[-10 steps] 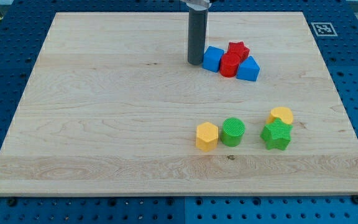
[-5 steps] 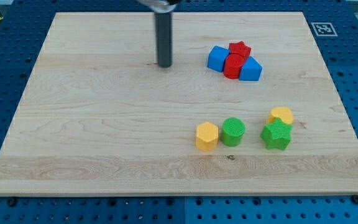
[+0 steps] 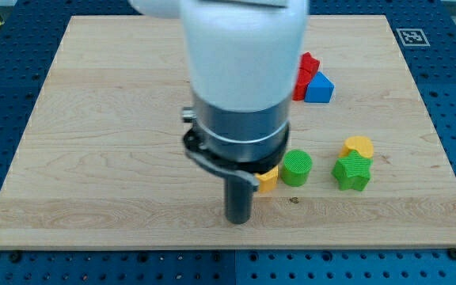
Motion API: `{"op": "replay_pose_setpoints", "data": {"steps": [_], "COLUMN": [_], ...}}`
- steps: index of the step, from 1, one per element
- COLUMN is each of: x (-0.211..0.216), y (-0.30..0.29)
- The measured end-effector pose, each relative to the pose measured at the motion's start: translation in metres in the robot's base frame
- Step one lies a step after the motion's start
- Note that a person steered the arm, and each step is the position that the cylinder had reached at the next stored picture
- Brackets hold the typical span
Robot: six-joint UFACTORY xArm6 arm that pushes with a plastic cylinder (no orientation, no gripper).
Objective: Push the yellow hexagon slightly up and right a bit
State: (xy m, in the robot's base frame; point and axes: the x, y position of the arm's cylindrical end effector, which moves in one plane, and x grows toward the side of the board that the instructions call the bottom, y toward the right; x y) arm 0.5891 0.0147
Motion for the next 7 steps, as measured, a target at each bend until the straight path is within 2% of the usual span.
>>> {"op": "replay_pose_setpoints", "data": {"steps": [2,4,6,7], "x": [-0.043,-0.057,-0.063,-0.073], "y": [0.036,0.058,0.005,0.013]}}
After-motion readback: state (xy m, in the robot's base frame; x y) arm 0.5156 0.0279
